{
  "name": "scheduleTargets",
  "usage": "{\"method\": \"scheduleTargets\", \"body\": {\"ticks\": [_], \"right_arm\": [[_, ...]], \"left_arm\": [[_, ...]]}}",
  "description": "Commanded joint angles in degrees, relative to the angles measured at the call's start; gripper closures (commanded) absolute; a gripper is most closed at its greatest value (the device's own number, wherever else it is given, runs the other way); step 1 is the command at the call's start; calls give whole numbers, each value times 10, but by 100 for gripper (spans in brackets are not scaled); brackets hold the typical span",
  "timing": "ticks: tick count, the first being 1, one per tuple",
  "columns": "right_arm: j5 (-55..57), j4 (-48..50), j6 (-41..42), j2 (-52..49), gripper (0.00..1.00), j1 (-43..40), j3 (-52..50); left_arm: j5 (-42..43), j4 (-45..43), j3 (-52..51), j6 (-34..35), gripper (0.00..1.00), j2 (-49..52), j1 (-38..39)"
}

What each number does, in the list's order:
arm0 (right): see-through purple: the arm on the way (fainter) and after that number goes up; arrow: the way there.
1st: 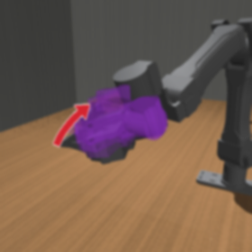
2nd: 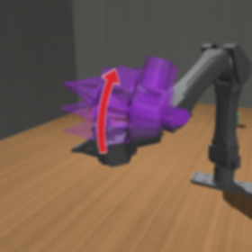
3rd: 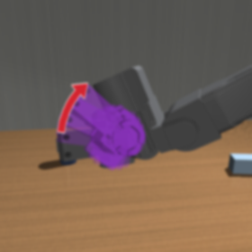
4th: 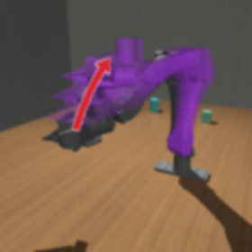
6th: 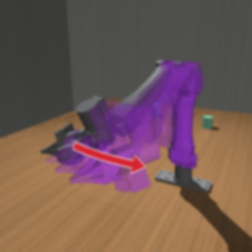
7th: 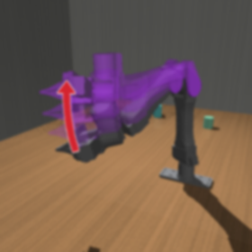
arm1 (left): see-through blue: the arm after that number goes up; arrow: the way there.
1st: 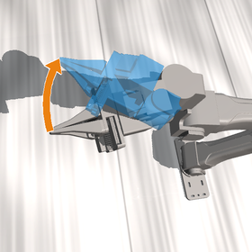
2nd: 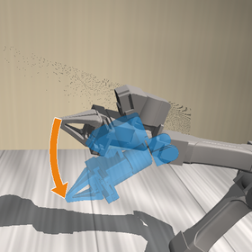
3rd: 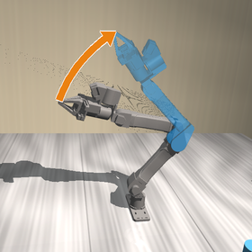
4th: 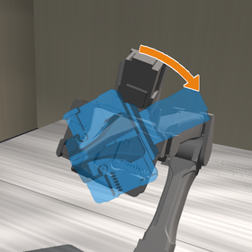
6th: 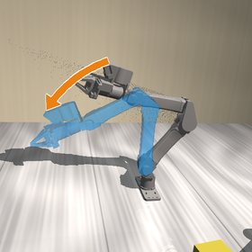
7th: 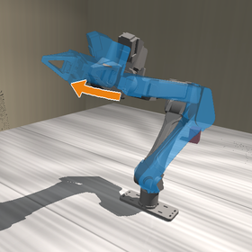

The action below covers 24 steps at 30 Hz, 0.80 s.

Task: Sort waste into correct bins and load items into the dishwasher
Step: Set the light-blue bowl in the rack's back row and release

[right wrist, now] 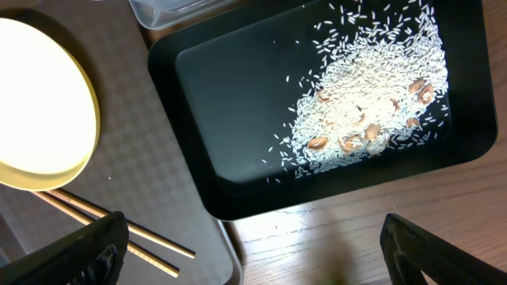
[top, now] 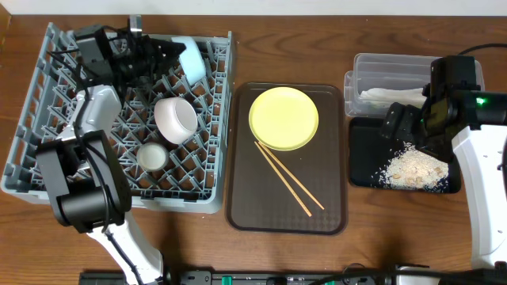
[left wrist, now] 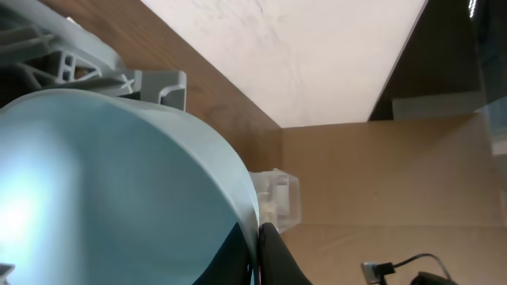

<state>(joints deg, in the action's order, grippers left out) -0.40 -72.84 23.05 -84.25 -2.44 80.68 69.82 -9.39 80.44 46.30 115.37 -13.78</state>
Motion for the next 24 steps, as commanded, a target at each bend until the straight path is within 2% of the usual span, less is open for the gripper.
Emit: {"method": "scheduleTargets", "body": {"ticks": [1, 5, 12, 14, 20, 24], "right_arm": [[1, -1, 7, 10, 1, -6, 2], [1, -1, 7, 10, 1, -6, 2], [1, 0, 7, 10, 1, -6, 2], [1, 0, 7, 10, 1, -6, 2], [-1, -1, 7, 10, 1, -6, 2], [-1, -1, 7, 10, 1, -6, 2]], "left_arm": [[14, -1, 11, 10, 93, 10, -14], [16, 3, 10, 5, 92, 10, -32], [15, 84, 7, -113, 83, 10, -71], [15, 110, 6, -136, 72, 10, -83], [11, 154, 6, -159, 53, 10, -114], [11, 161, 6, -159, 30, 10, -136]]}}
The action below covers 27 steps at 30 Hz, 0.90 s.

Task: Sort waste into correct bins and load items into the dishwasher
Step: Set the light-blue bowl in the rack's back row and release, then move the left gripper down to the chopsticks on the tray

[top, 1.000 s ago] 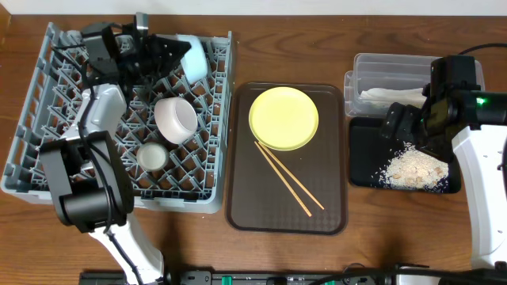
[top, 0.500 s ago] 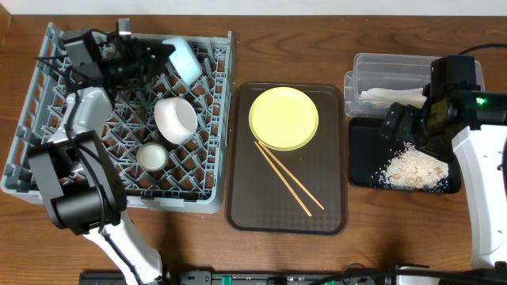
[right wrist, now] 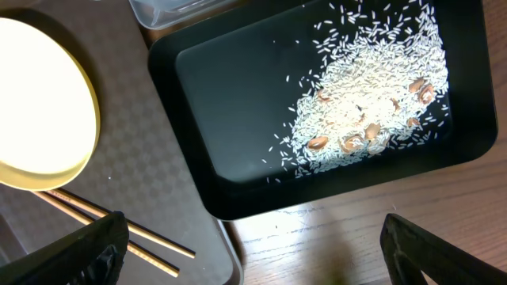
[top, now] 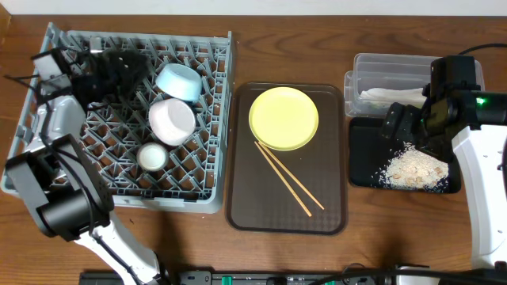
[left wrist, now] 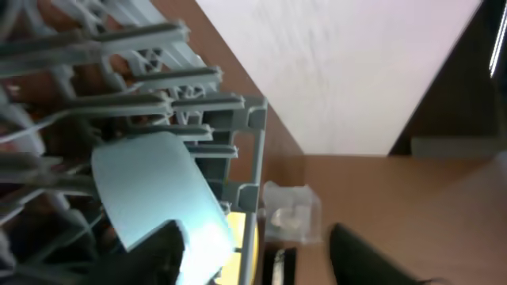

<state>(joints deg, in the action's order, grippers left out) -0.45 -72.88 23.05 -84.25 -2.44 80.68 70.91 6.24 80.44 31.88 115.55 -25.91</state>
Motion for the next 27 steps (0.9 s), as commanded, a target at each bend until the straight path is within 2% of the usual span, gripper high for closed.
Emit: {"method": "scheduleTargets", "body": {"ticks": [1, 3, 9, 15, 17, 19, 23, 27], "right_arm": [[0, -1, 7, 10, 1, -6, 2], [0, -1, 7, 10, 1, -6, 2], [0, -1, 7, 10, 1, -6, 2], [0, -1, 7, 10, 1, -6, 2], [0, -1, 7, 10, 1, -6, 2], [0, 0, 7, 10, 1, -6, 2], [0, 0, 7, 10, 1, -6, 2], [0, 2, 7, 10, 1, -6, 2]], "left_arm": [[0, 6, 6, -14, 24, 9, -18], [0, 7, 6, -14, 18, 9, -28], [-2, 8, 6, -14, 15, -4, -42], [-57, 27, 6, -20, 14, -60, -32], [-84, 56, 6, -48, 14, -90, -22], [-128, 106, 6, -83, 13, -123, -5], [-277, 280, 6, -172, 13, -198, 64], [-443, 429, 6, -179, 13, -249, 174]]}}
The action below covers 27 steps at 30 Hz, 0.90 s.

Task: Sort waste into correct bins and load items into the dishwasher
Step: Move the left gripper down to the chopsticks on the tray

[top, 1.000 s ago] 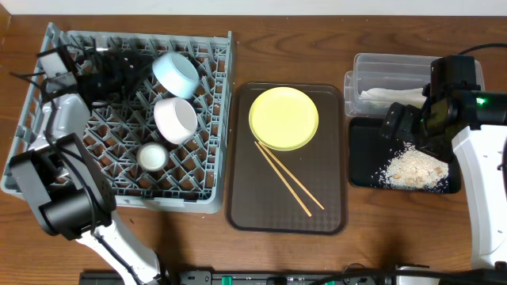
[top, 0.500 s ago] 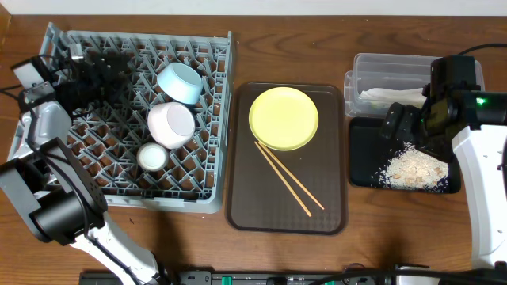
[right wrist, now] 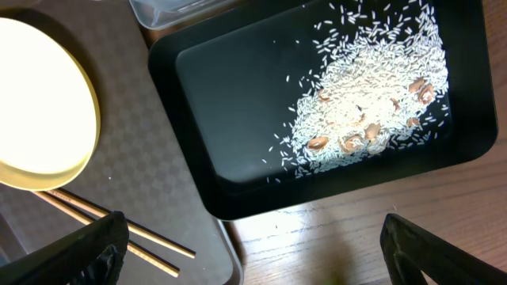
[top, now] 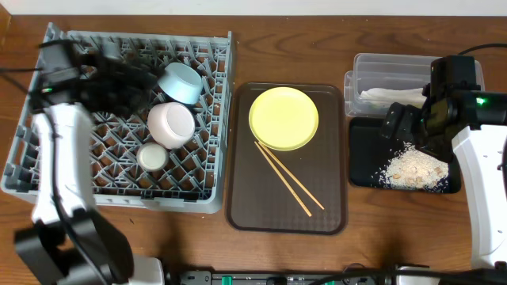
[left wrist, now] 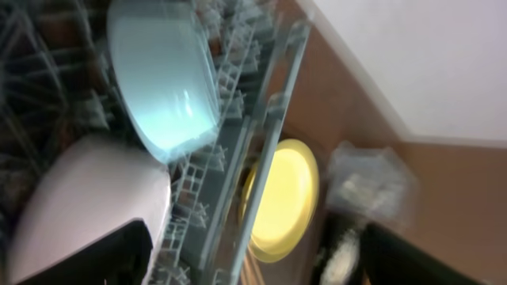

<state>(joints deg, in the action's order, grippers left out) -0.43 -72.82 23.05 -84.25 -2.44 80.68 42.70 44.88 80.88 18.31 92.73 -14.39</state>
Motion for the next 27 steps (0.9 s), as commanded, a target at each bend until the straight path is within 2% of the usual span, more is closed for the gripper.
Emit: {"method": "scheduleTargets", "body": {"ticks": [1, 3, 6, 13, 18, 21, 24, 27], "right_arm": [[0, 1, 7, 10, 1, -6, 2], [0, 1, 7, 10, 1, -6, 2], [0, 1, 6, 10, 1, -6, 2], [0, -2, 5, 10, 1, -6, 2], [0, -3, 5, 10, 1, -6, 2], [0, -3, 5, 10, 1, -6, 2], [0, -4, 5, 10, 1, -6, 2], [0, -4, 4, 10, 1, -6, 2]], "left_arm": [[-190, 72, 2, -43, 12, -28, 90], [-224, 117, 2, -43, 12, -37, 154], [-214, 160, 2, -41, 12, -36, 242], [-231, 154, 2, -27, 14, -32, 386], [-384, 155, -9, 184, 15, -16, 467], [-416, 153, -22, 294, 15, -5, 500], [-417, 136, -35, 353, 15, 13, 522], [-417, 113, -41, 372, 15, 41, 542]]}}
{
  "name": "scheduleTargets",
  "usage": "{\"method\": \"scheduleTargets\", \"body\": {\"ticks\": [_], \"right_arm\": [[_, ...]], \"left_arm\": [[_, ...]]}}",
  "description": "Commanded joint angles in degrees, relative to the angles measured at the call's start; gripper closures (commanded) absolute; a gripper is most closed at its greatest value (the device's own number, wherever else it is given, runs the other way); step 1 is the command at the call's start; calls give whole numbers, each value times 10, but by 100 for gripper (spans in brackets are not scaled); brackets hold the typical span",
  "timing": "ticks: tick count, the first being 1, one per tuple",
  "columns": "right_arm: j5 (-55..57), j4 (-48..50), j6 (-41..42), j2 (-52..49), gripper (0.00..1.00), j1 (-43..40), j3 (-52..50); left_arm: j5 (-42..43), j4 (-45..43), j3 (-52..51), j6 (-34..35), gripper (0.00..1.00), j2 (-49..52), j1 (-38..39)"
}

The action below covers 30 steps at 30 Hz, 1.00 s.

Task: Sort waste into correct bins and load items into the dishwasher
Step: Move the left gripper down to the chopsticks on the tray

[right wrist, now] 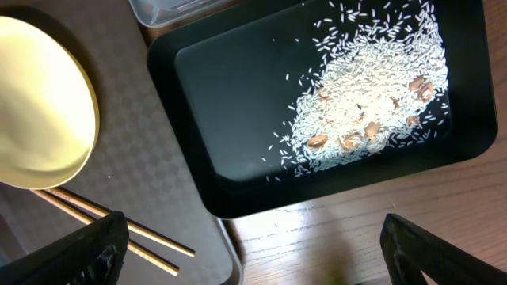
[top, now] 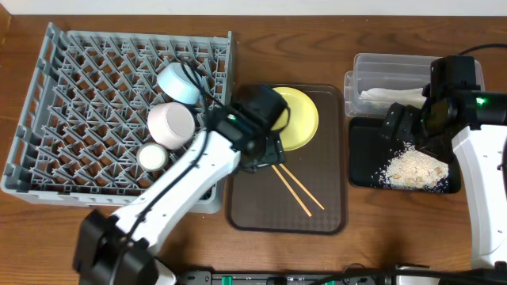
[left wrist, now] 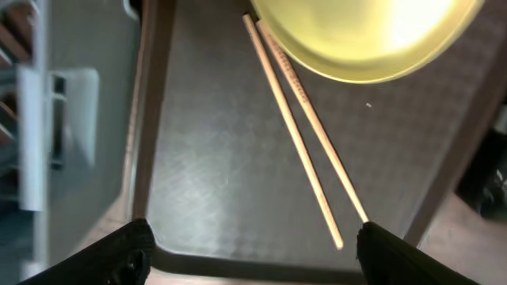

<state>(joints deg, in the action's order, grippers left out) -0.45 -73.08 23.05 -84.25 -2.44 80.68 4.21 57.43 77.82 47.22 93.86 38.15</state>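
My left gripper (top: 265, 150) hangs open over the left part of the brown tray (top: 253, 214), with nothing between its fingers. Below it lie two wooden chopsticks (left wrist: 305, 138) side by side, running diagonally from the yellow plate (left wrist: 364, 32). The grey dish rack (top: 47, 119) holds a light blue bowl (top: 178, 81), a white bowl (top: 171, 123) and a small white cup (top: 152, 157). My right gripper (right wrist: 253, 253) is open above the table, by the near edge of the black bin (right wrist: 230, 103), which holds spilled rice (right wrist: 372, 87).
A clear container (top: 388, 79) with white tissue stands behind the black bin at the right. The rack's side wall (left wrist: 32, 119) runs close along the tray's left edge. My left arm stretches across the rack's front right corner.
My left gripper was over the rack beside the light blue bowl; now it is over the tray above the chopsticks, still open. The right arm has not moved.
At first my left gripper was at the back of the rack with the light blue bowl against its fingers. Then the bowl lay in the rack and the gripper stood apart from it, open. It stayed over the rack, and now hangs over the tray.
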Motion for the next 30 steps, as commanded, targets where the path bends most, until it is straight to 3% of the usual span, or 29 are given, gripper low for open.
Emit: {"method": "scheduleTargets", "body": {"ticks": [1, 10, 30], "right_arm": [[0, -2, 4, 10, 1, -6, 2], [0, -2, 1, 10, 1, -6, 2], [0, -2, 1, 10, 1, -6, 2]], "left_arm": [[-32, -19, -10, 84, 15, 40, 21], [-19, -41, -10, 146, 15, 140, 41], [33, -72, -11, 141, 19, 223, 41]]}}
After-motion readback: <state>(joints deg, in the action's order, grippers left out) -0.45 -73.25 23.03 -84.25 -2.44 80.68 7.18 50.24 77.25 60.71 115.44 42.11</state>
